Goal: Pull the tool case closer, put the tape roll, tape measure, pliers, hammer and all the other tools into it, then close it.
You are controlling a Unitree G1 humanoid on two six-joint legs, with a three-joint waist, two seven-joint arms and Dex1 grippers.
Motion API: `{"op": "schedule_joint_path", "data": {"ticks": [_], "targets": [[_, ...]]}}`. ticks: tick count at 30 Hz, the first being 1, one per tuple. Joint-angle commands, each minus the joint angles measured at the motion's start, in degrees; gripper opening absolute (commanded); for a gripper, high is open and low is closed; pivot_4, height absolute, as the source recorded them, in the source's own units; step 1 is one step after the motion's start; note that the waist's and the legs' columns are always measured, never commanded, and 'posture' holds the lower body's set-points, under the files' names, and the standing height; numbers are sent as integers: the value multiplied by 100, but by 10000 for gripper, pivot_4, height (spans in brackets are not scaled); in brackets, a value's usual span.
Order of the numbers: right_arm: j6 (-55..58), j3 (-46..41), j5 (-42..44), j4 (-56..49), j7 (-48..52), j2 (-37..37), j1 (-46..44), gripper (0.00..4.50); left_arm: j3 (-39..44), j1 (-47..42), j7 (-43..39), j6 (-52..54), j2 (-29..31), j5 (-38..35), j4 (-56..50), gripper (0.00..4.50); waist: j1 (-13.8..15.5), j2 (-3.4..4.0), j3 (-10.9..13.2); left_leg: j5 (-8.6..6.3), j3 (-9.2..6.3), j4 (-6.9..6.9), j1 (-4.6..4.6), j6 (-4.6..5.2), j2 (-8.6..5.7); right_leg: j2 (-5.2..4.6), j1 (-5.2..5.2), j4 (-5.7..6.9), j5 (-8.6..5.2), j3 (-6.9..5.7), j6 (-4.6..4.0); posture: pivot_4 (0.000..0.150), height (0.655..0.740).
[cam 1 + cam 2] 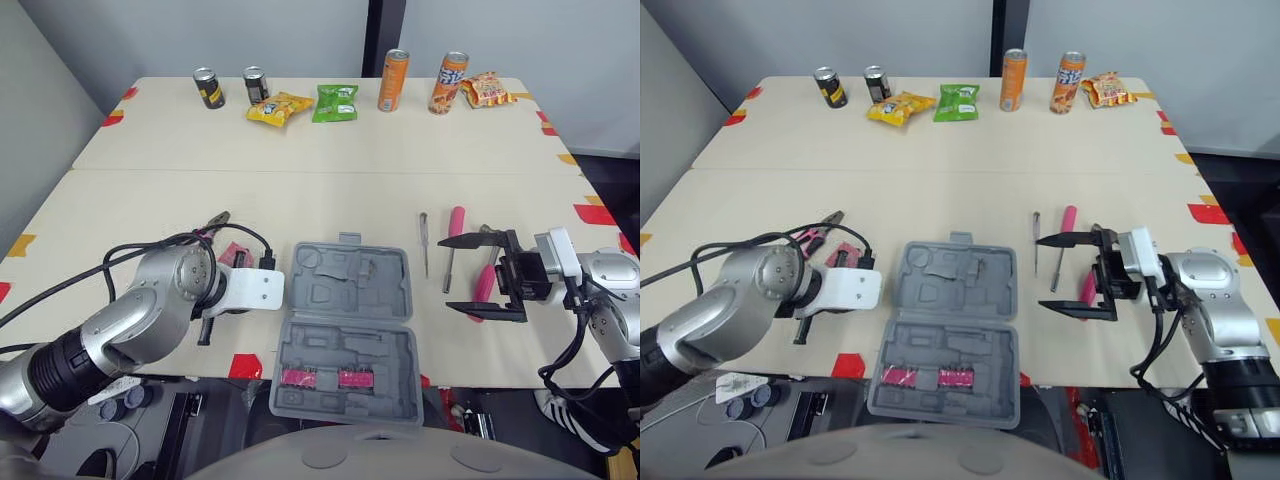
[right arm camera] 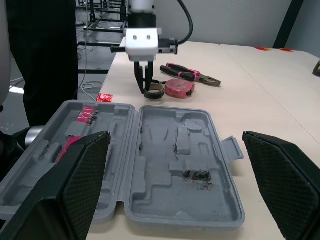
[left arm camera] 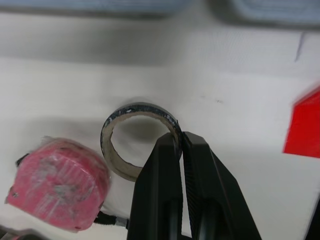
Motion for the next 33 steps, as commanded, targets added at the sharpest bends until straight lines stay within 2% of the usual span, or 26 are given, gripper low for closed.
{"op": "schedule_joint_path", "data": {"ticks": [1, 4, 9, 19, 33], "targets": [[34, -147, 80, -168, 184, -6, -52, 45000, 546, -358, -74, 358, -286, -536, -280, 219, 2, 0, 0, 0, 0, 0, 0, 0, 0, 0, 0, 0, 0, 0, 0, 1500, 7400], [31, -173, 82, -109, 217, -14, -59, 45000, 734, -505, 17, 479, -555, -900, -188, 219, 3, 0, 0, 0, 1, 1, -1, 0, -1, -1, 0, 0, 0, 1, -1, 1500, 7400], [81, -231, 102, -55, 183, -27, -67, 45000, 564, -779, 51, 243, -495, -1048, 71, 219, -10, -1, 1, 0, 1, 0, 0, 1, 1, 3, -1, 1, -1, 2, -1, 1500, 7400], [174, -366, 101, -104, 165, -81, 41, 45000, -256, -1422, 513, -319, -1276, -786, 1308, 219, 51, 0, 0, 0, 7, 4, -3, 0, -1, 2, 0, 3, 0, 11, -1, 1500, 7400], [258, -871, 20, 97, -139, -71, 302, 45000, -560, -1571, 888, -1054, -1958, -542, 2316, 219, 146, 0, 0, -1, 8, 7, -2, -8, -4, 15, 1, 22, 6, 46, 11, 1500, 7400]]}}
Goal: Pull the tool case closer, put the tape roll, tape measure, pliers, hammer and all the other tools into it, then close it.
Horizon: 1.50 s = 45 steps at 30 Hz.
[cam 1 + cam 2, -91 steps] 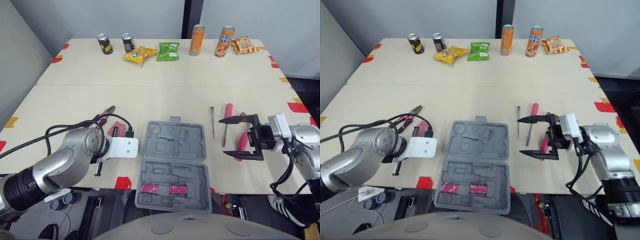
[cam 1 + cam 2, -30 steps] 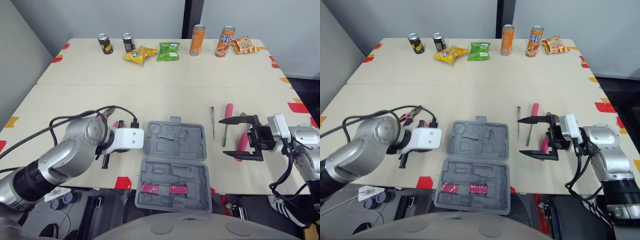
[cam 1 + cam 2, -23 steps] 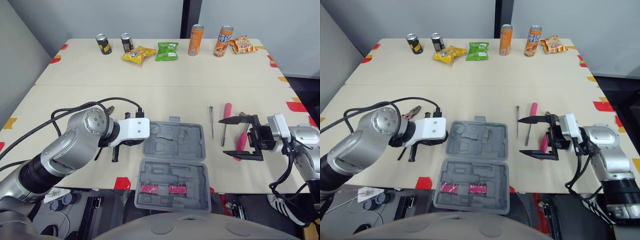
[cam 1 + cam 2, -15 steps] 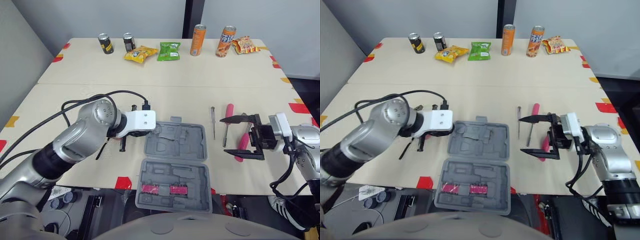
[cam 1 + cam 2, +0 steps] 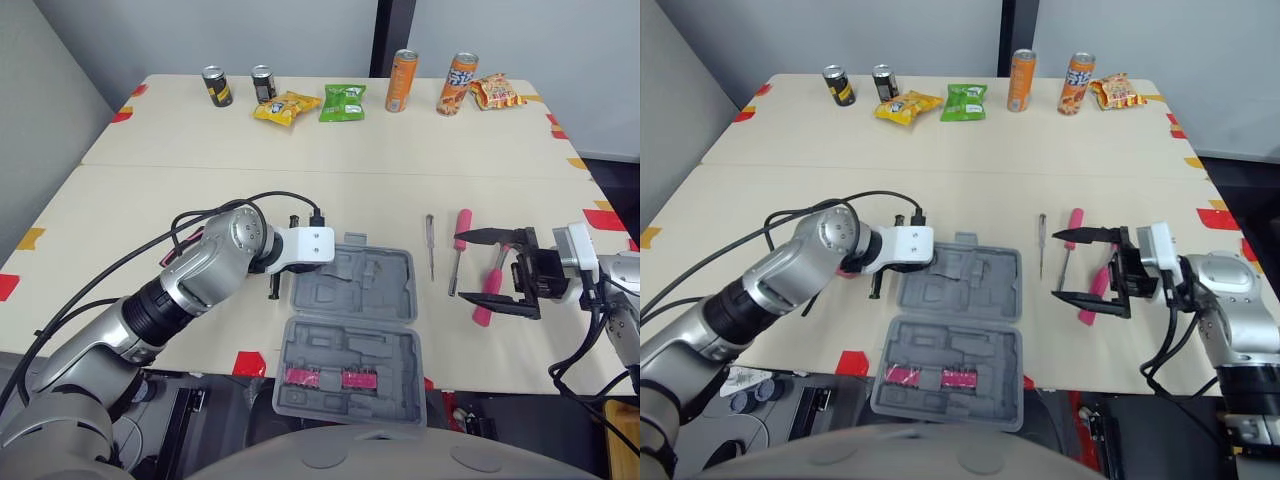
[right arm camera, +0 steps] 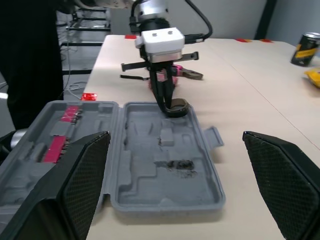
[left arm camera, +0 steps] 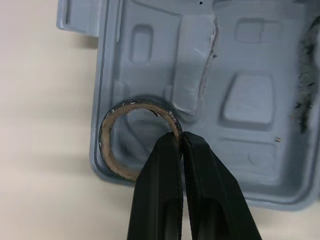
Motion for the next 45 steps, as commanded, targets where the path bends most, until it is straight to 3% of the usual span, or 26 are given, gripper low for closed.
{"op": "schedule_joint_path", "data": {"ticks": [1, 12, 31, 45], "targets": [[-48, -262, 4, 34, -11, -20, 95, 45000, -15, -144, 18, -119, -76, 96, 116, 219, 16, 0, 0, 0, 0, 0, 0, -1, 0, 2, 0, 0, 1, 2, 1, 1500, 7400], [-298, -427, -39, 230, 126, 102, 353, 45000, -81, -453, -109, -391, -393, 157, 610, 219, 92, 0, 0, -1, 2, 2, 0, -7, -4, 3, 1, -3, 6, 23, 11, 1500, 7400], [-246, -421, -46, 97, 102, 84, 387, 45000, 14, -656, -336, -53, -451, 208, 174, 219, 95, -2, 1, -1, 1, 2, -1, -11, -4, 5, 4, -9, 7, 25, 14, 1500, 7400], [-248, -408, -38, 196, 193, 16, 299, 45000, 595, -388, -257, 265, -535, -511, 406, 219, 95, -2, 1, -1, 0, 2, -2, -13, -4, 6, 5, -14, 8, 25, 15, 1500, 7400]]}}
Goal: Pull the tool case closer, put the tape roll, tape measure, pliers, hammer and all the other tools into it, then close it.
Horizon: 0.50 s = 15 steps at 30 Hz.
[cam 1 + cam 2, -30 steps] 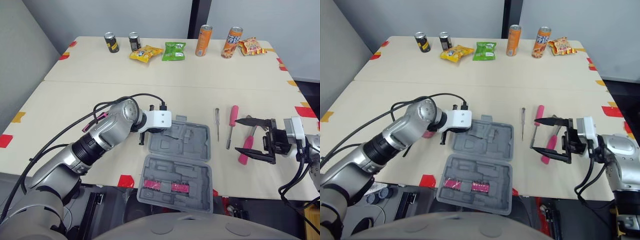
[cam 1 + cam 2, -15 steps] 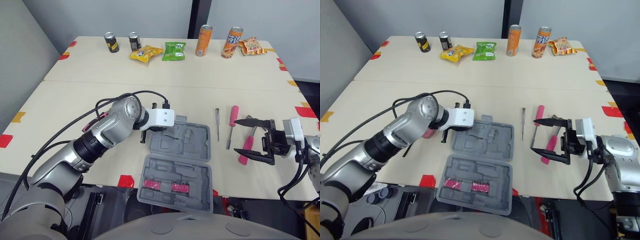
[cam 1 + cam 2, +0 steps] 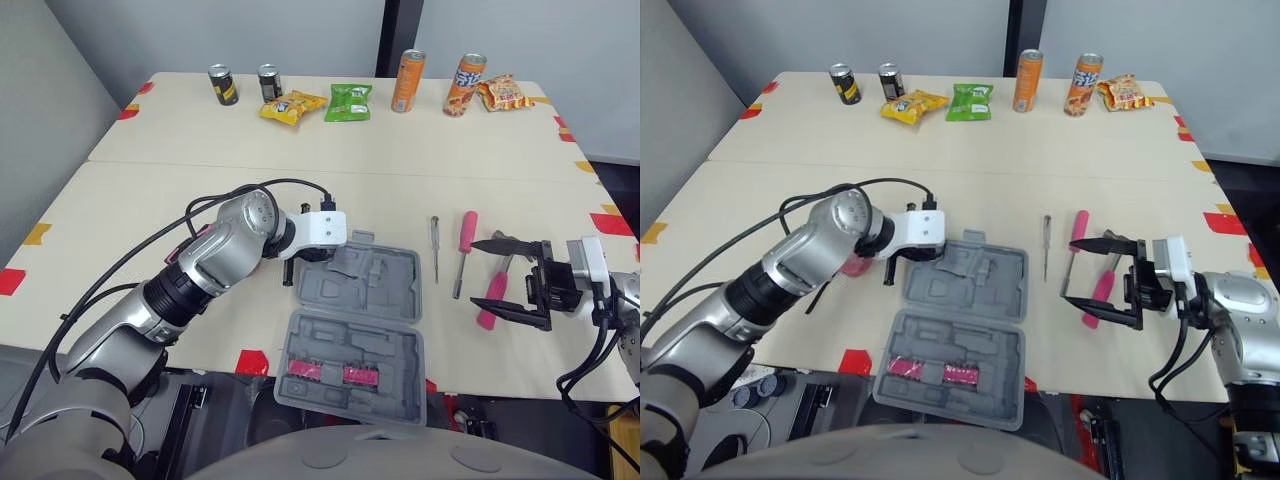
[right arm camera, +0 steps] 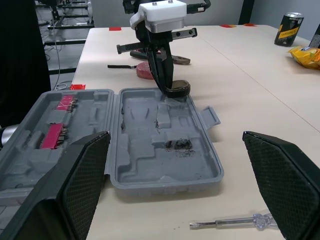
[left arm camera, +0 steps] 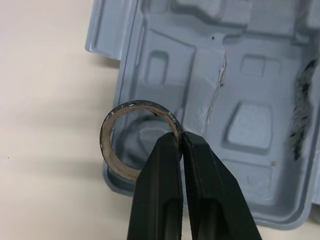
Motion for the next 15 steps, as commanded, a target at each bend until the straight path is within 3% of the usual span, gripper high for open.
{"op": "schedule_joint_path", "data": {"ticks": [1, 15], "targets": [[7, -153, 73, -126, 120, -83, -82, 45000, 283, 47, 69, -20, -28, -221, 133, 219, -1, 0, 0, 0, 0, 0, 0, 0, 0, 0, 0, 0, 0, 0, 0, 1500, 7400], [6, -192, 95, -110, 154, -128, -67, 45000, 313, 166, 262, -171, -133, -525, 560, 219, 3, 0, 0, 0, -1, 0, -1, -1, 0, 1, 1, -4, 2, 1, 3, 1500, 7400]]}}
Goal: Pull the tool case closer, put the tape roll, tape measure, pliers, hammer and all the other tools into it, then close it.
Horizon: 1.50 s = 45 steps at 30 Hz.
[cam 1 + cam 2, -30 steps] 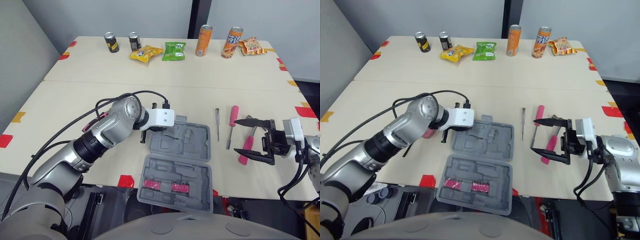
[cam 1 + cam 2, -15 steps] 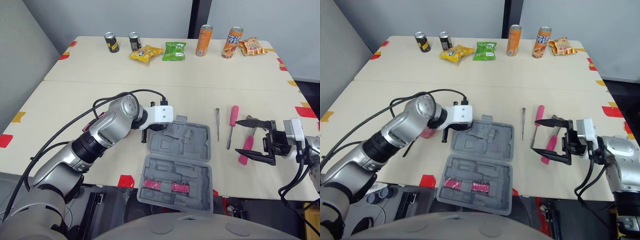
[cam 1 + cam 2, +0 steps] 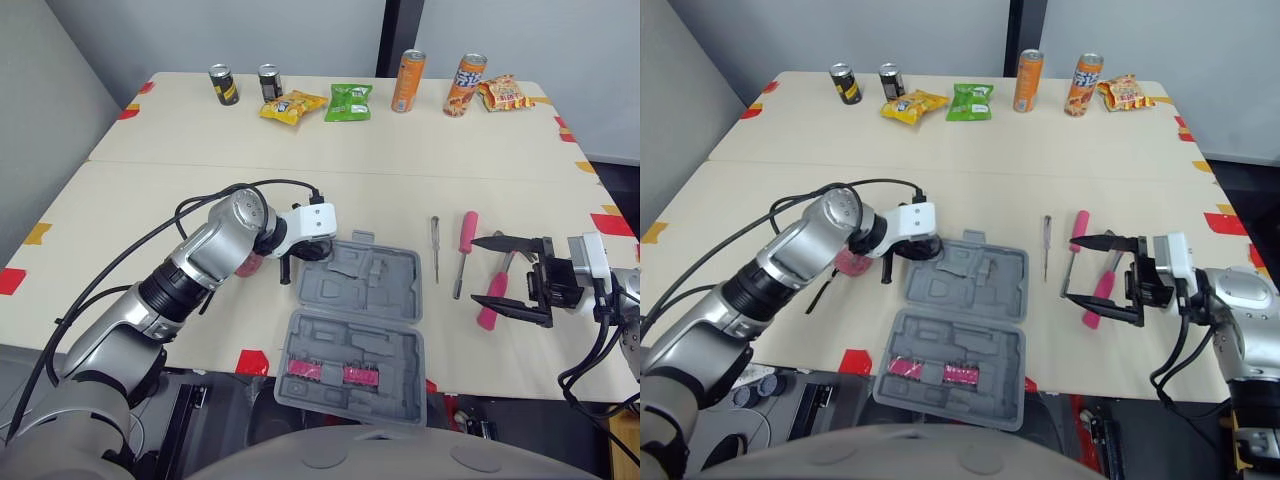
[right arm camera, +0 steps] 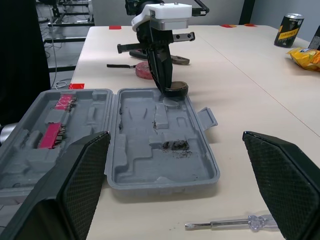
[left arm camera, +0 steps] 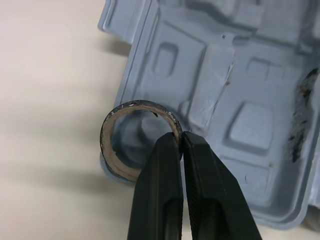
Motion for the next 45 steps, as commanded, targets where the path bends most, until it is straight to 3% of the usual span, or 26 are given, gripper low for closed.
{"op": "schedule_joint_path", "data": {"ticks": [1, 15, 22, 32, 37, 41, 45], "targets": [[-31, -190, 91, -111, 156, -66, -2, 45000, 80, 94, 115, -90, -83, -64, 58, 219, 1, 0, 0, 0, 0, 0, 0, 0, 0, 0, 0, 0, 0, 0, 0, 1500, 7400], [16, -156, 67, -354, -27, -17, 67, 45000, 83, 98, 250, -441, -134, 42, 634, 219, 0, 3, -3, 0, 0, 0, 3, 0, 0, 0, 4, -5, 3, 1, 6, 1500, 7400], [114, -170, 83, -458, -68, -25, 81, 45000, 52, 0, 191, -383, -5, 139, 367, 24003, -3, 0, -1, 0, -1, 0, 1, -1, 1, 0, 4, -7, 4, 1, 6, 1500, 7400], [178, -149, 76, -515, -87, 4, 85, 45000, 336, -392, -172, 148, 391, -161, -779, 24003, -4, -1, 1, 0, 0, -2, 1, -2, 2, 0, 4, -15, 4, 1, 7, 1500, 7400], [179, -105, 53, -546, -134, 60, 71, 45000, 911, -346, 43, 180, 88, -660, -711, 24003, -9, -1, 1, 0, 0, -5, 0, -4, 2, 0, 4, -19, 4, 1, 7, 1500, 7400], [173, -105, 46, -578, -172, 96, 85, 45000, 1616, 273, 295, -528, -179, -1152, -342, 24003, -22, 0, 0, -1, 1, -6, 0, -6, 2, 2, 4, -19, 4, 3, 7, 1500, 7400], [167, -123, 44, -594, -201, 133, 104, 45000, 2190, 851, 421, -1328, -422, -1549, -126, 8837, -9, -2, 2, -1, -1, -6, -1, -8, 4, 4, 4, -19, 6, 1, 11, 1500, 7400]]}}
